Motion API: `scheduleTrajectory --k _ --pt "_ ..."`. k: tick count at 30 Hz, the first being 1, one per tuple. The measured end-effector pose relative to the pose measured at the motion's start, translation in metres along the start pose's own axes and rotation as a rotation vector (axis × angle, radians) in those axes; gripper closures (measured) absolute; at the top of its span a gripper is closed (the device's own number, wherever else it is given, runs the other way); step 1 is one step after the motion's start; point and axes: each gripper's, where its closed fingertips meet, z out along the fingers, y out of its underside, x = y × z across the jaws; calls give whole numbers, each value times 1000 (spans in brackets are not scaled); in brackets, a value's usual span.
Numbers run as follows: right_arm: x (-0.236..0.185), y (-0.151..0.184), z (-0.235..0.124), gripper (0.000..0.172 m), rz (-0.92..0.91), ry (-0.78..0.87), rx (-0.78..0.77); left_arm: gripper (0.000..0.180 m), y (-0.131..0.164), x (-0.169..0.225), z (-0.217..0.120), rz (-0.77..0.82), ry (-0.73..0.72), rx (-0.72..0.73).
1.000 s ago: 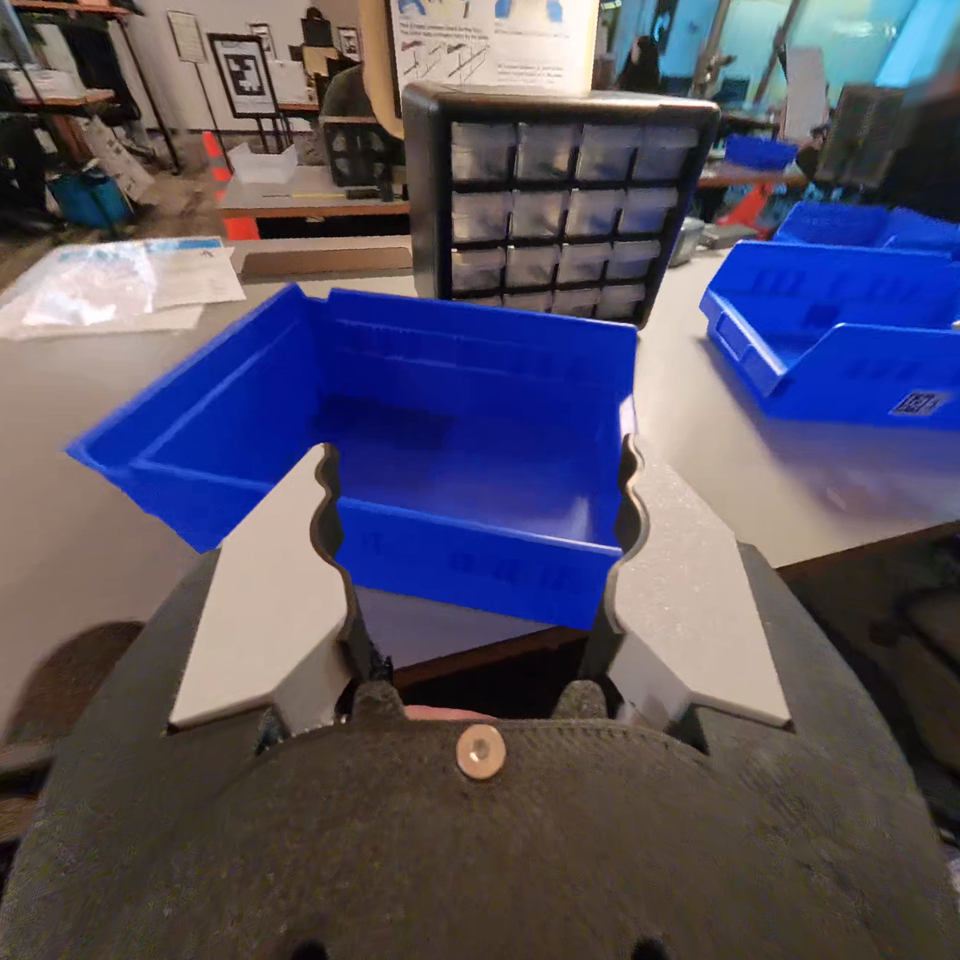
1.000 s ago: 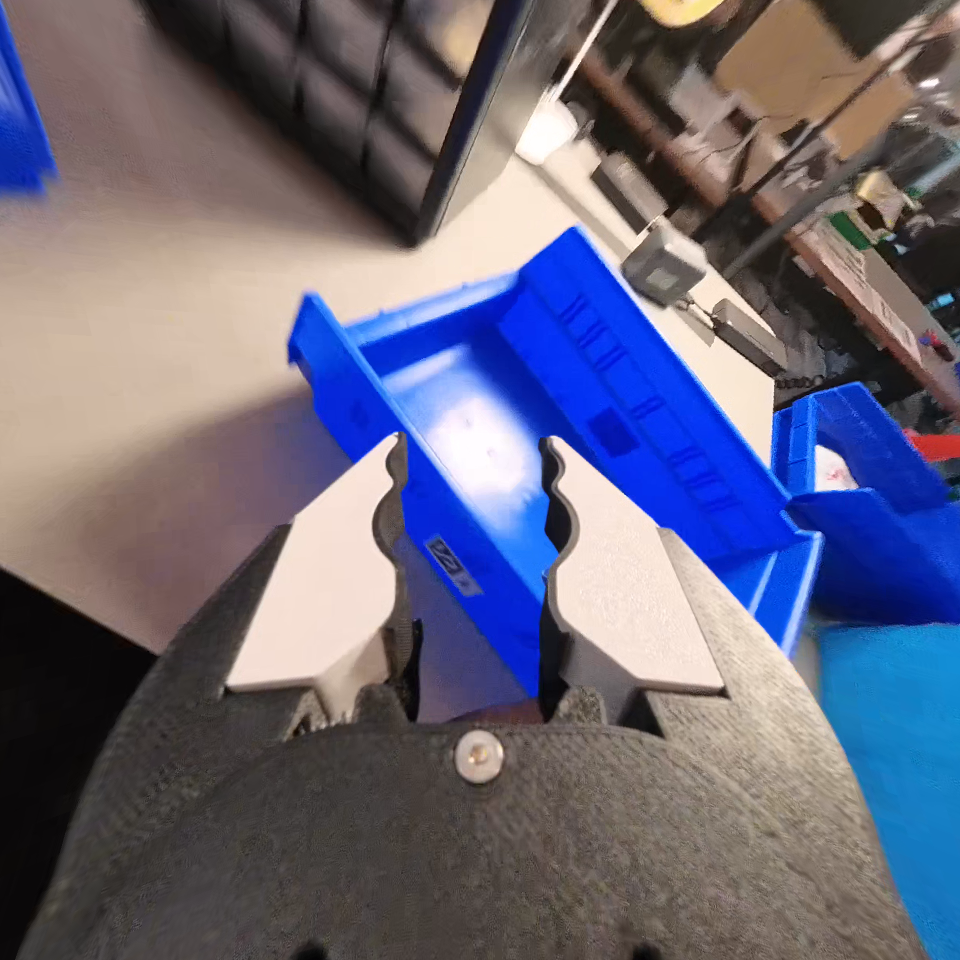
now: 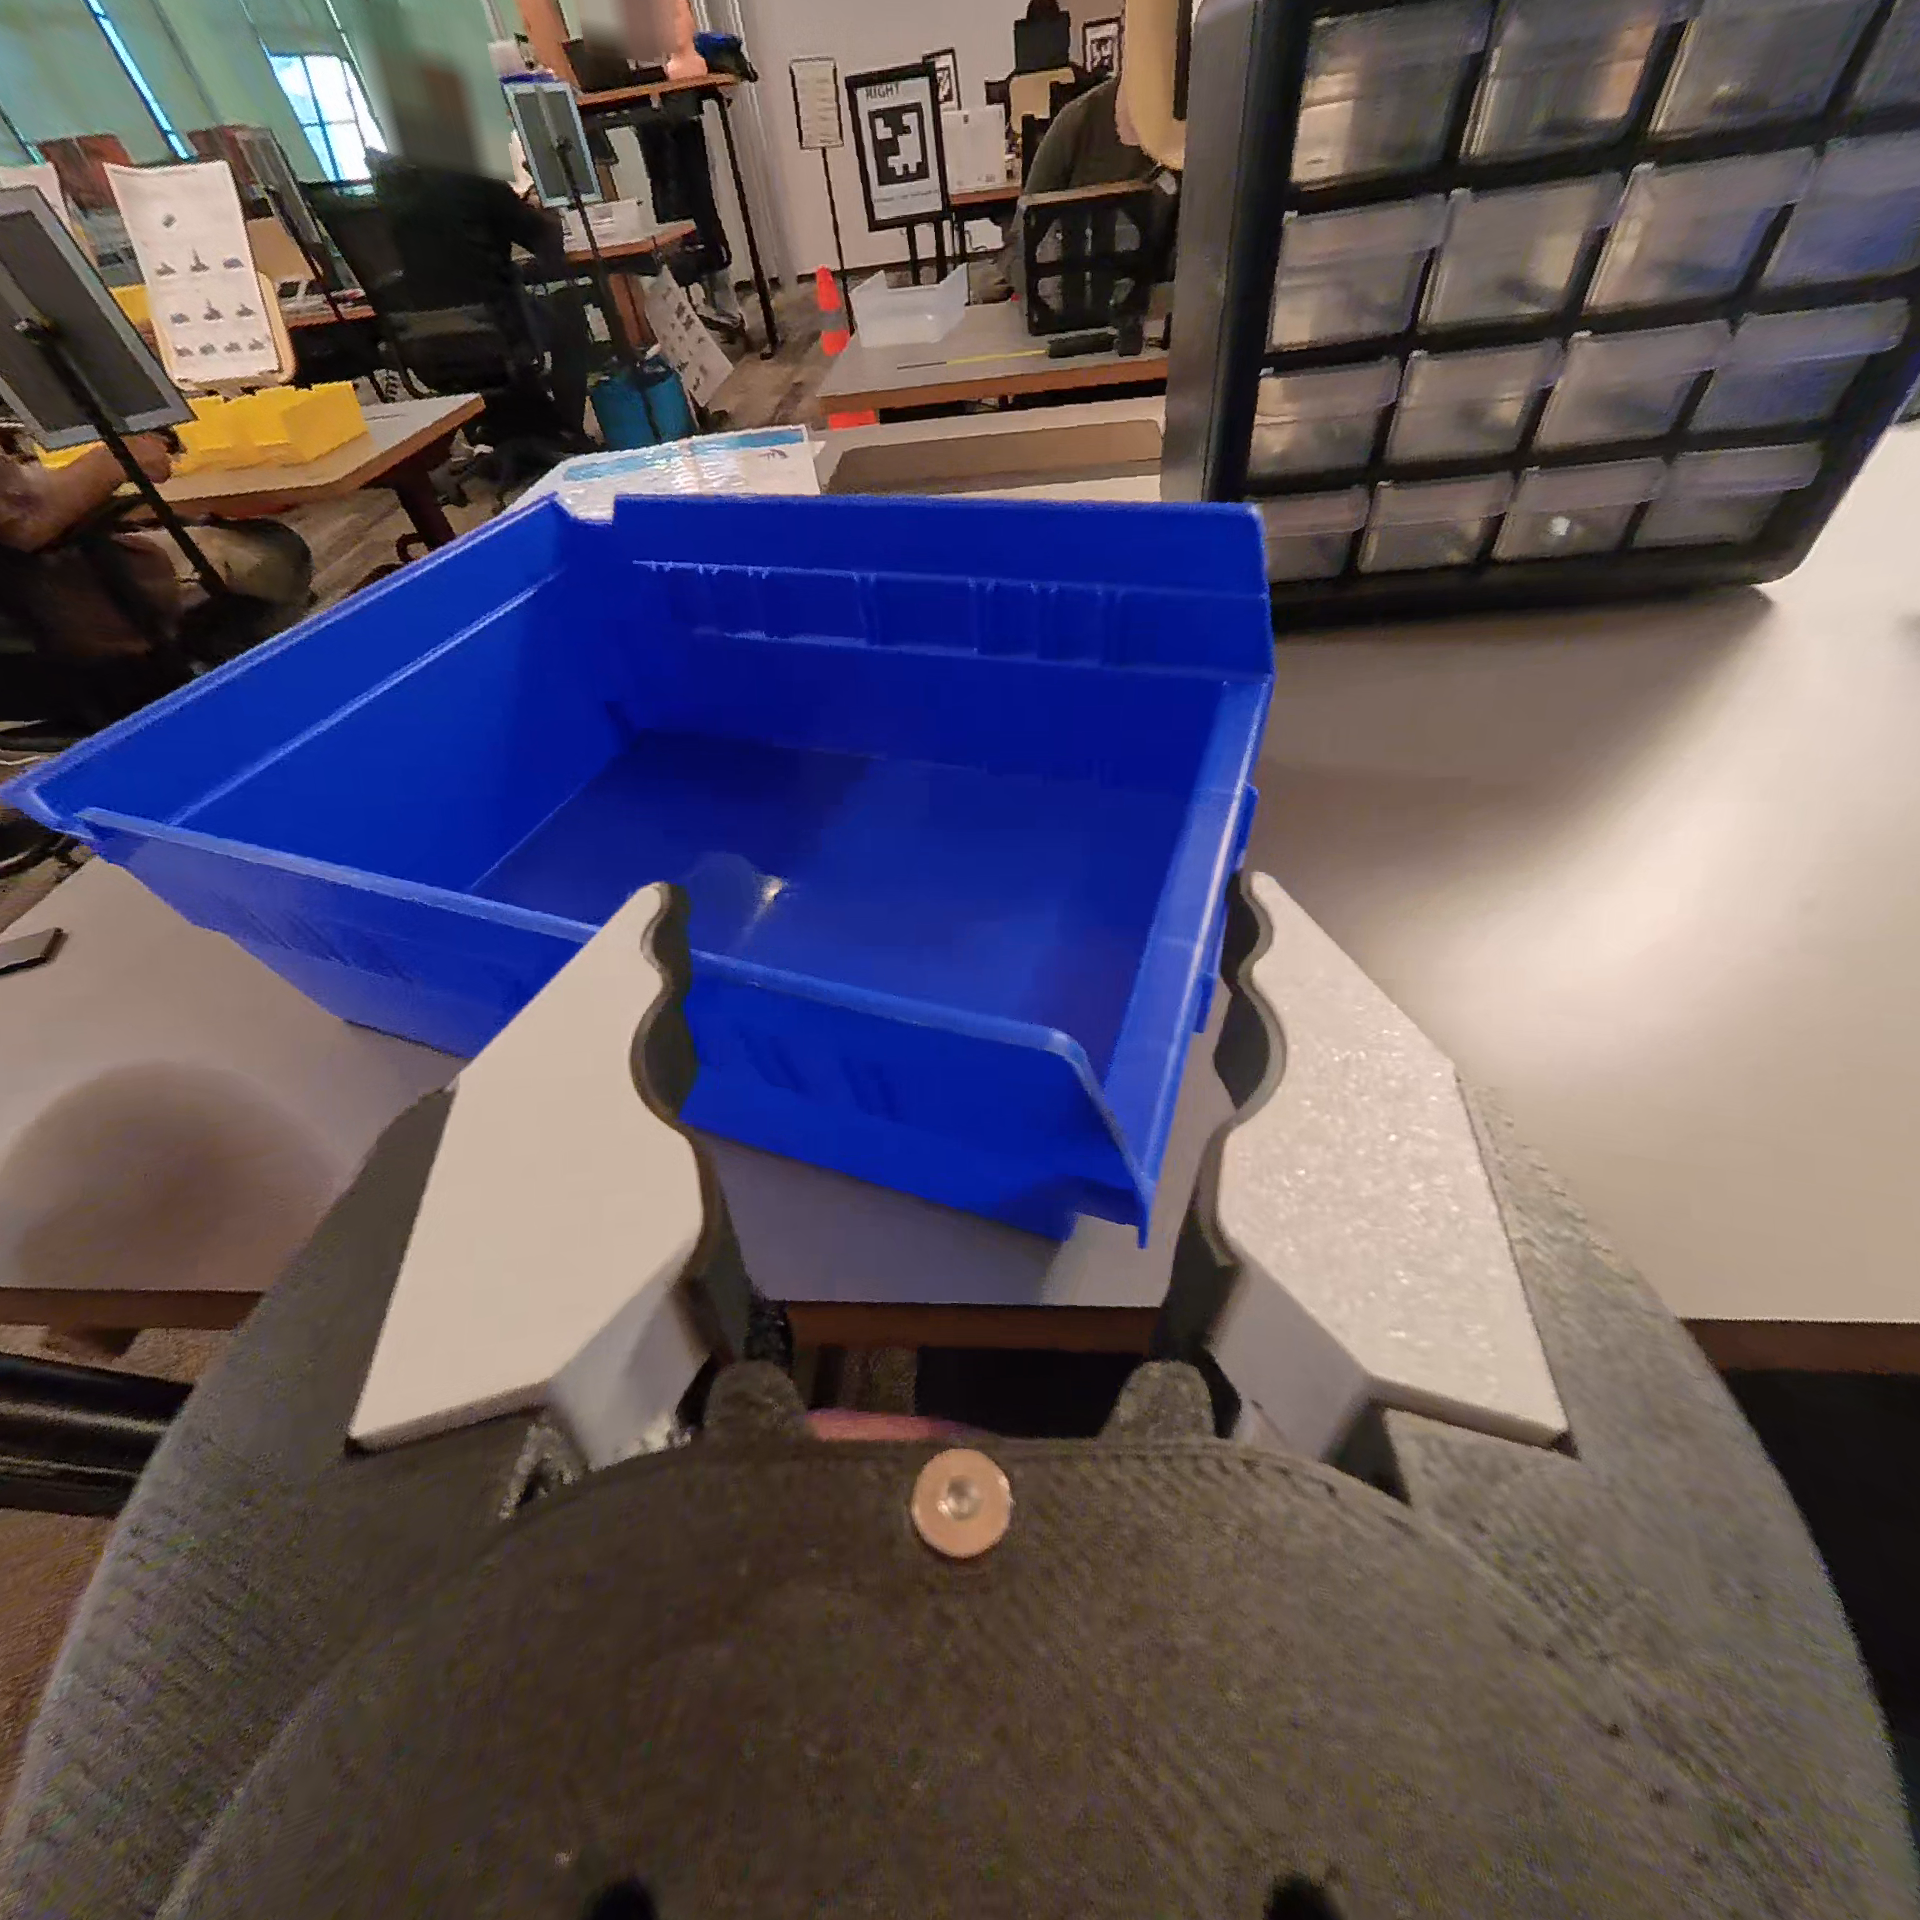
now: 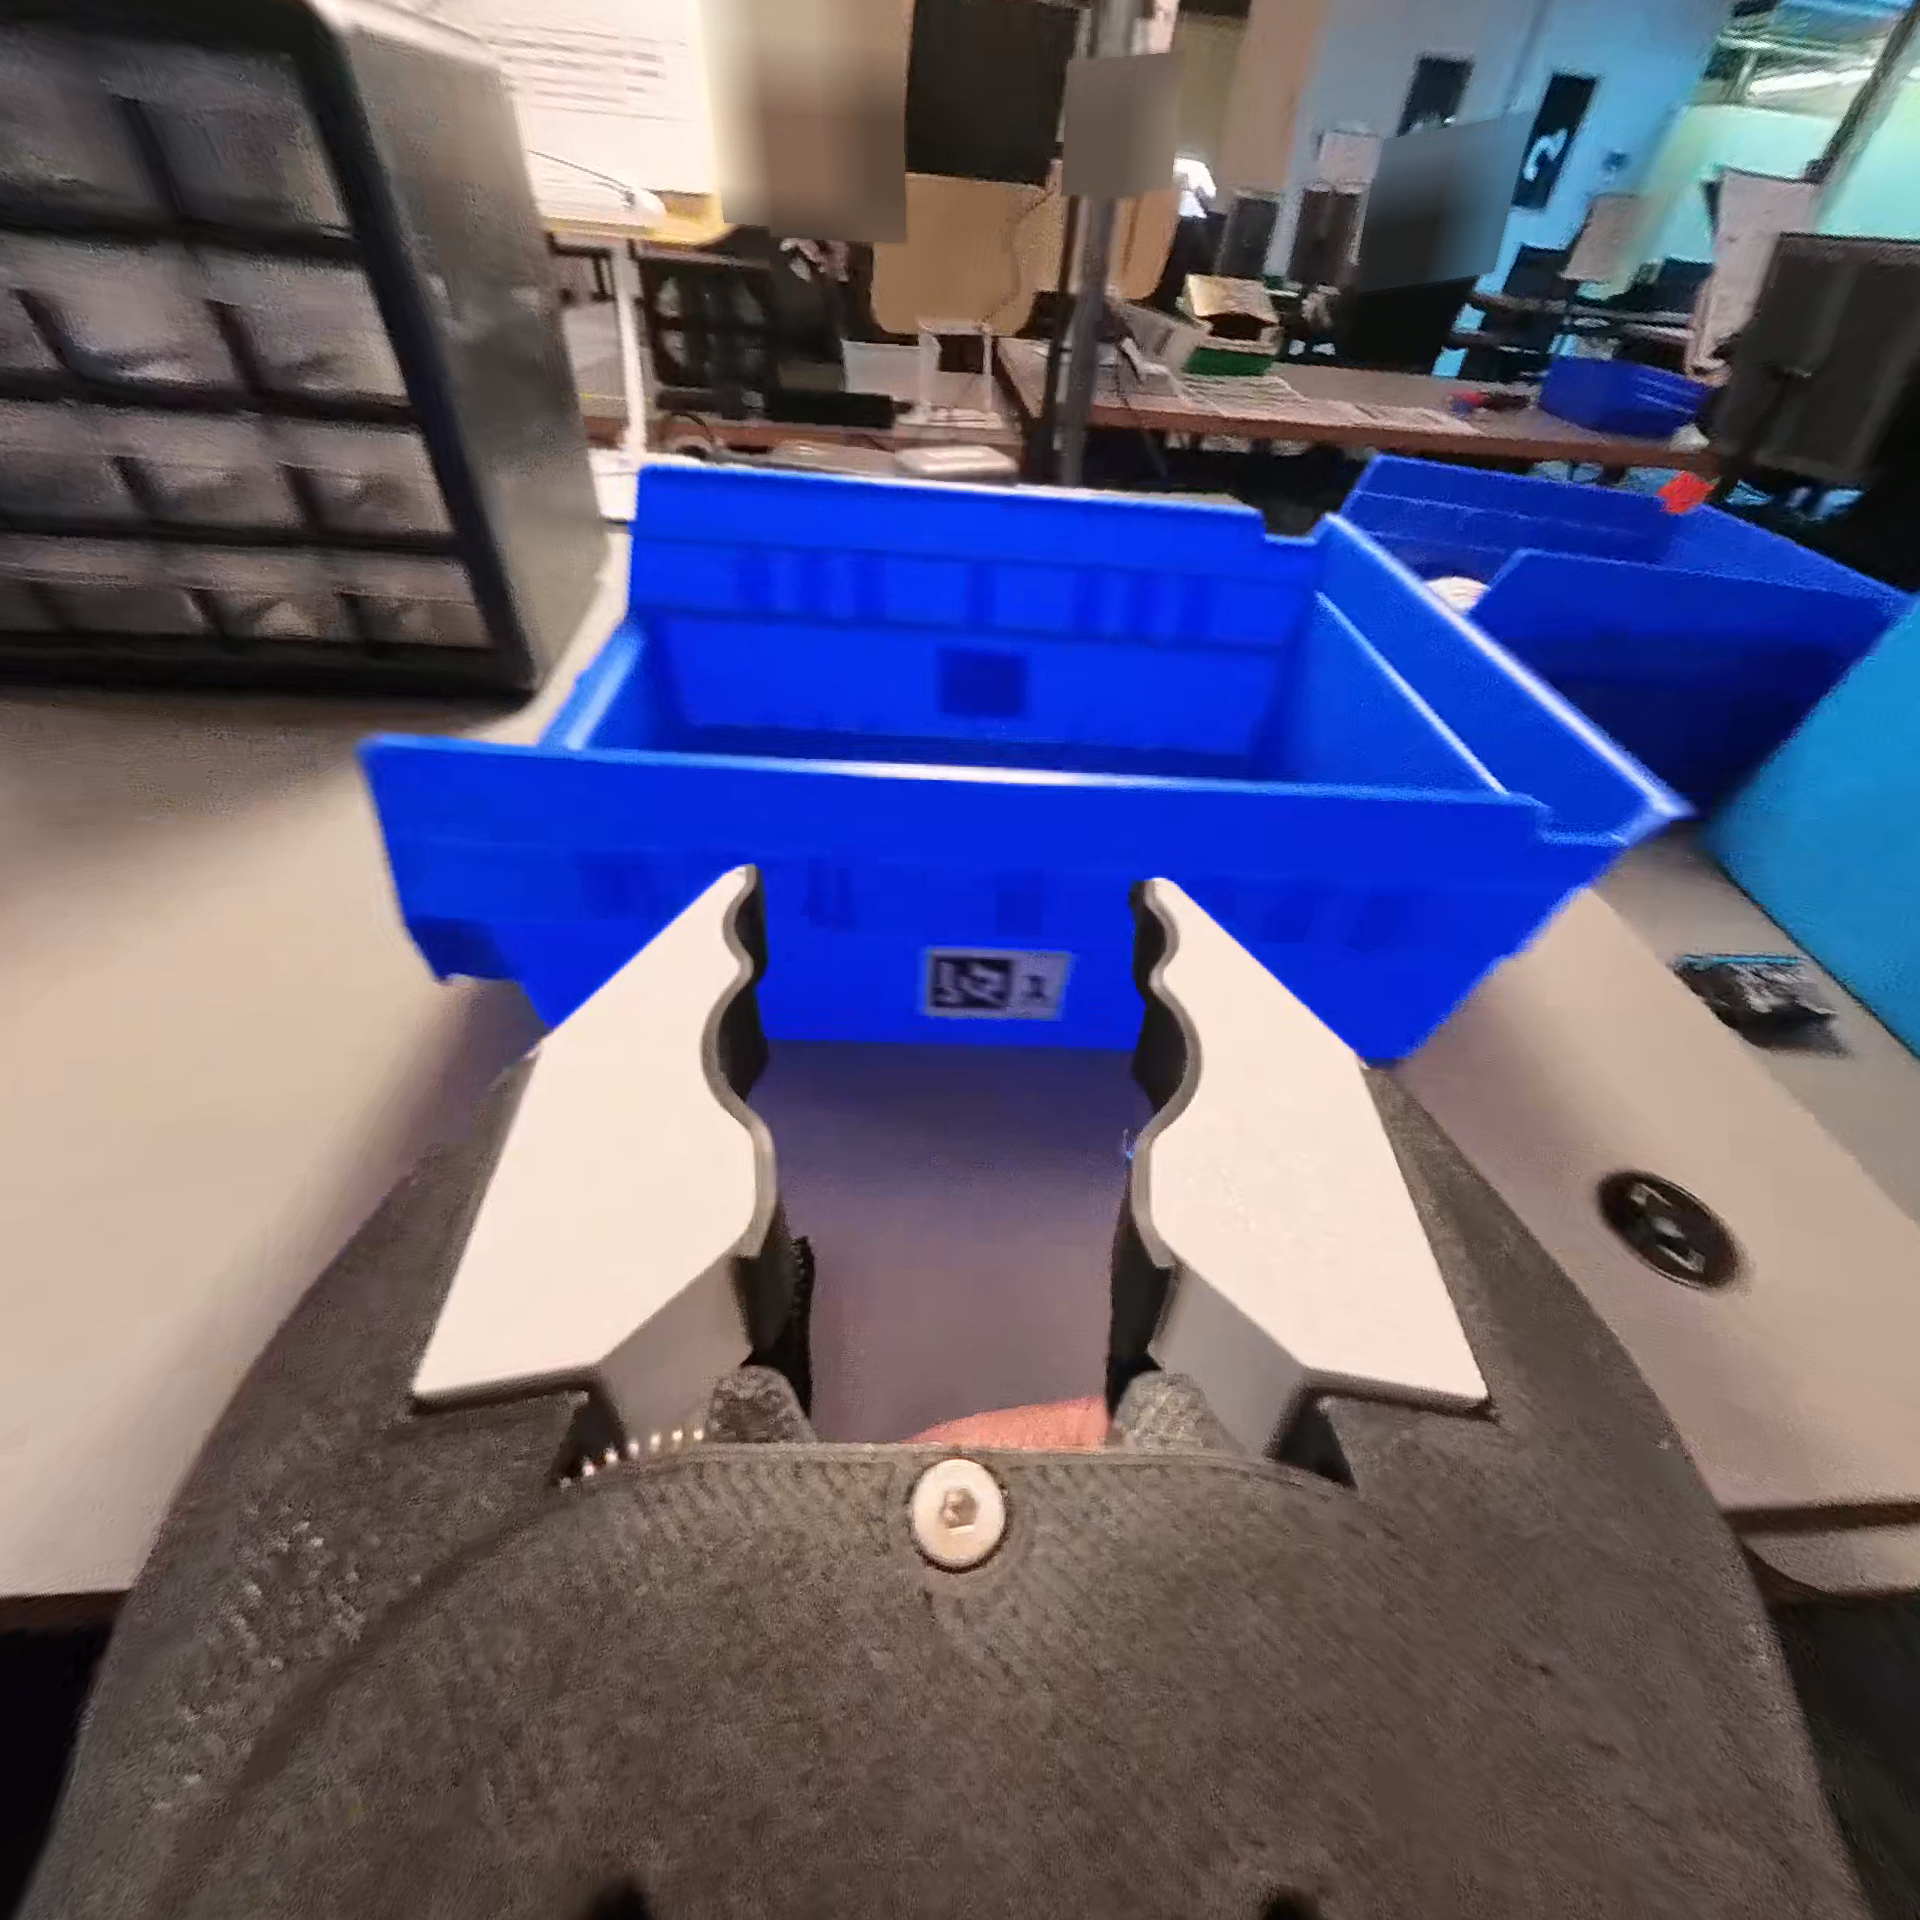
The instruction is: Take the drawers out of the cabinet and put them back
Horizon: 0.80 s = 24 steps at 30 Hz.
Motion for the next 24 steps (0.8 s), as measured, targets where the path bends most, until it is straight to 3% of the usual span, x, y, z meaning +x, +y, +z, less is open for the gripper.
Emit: scheduleTrajectory --k 5,11,14,19,24 --pt "-27 -3 23 86 80 -73 -47 80 -5 14 -9 -5 50 13" --pt "-1 5 52 81 133 -125 -103 83 -1 16 -6 -21 78 13" --pt "8 -3 47 79 146 -83 -79 83 -3 13 -5 -27 63 21" --pt "-53 11 43 48 90 -61 -94 80 -1 12 0 -2 13 25" --pt "-70 -3 52 40 70 19 -49 79 2 11 3 86 -61 62"
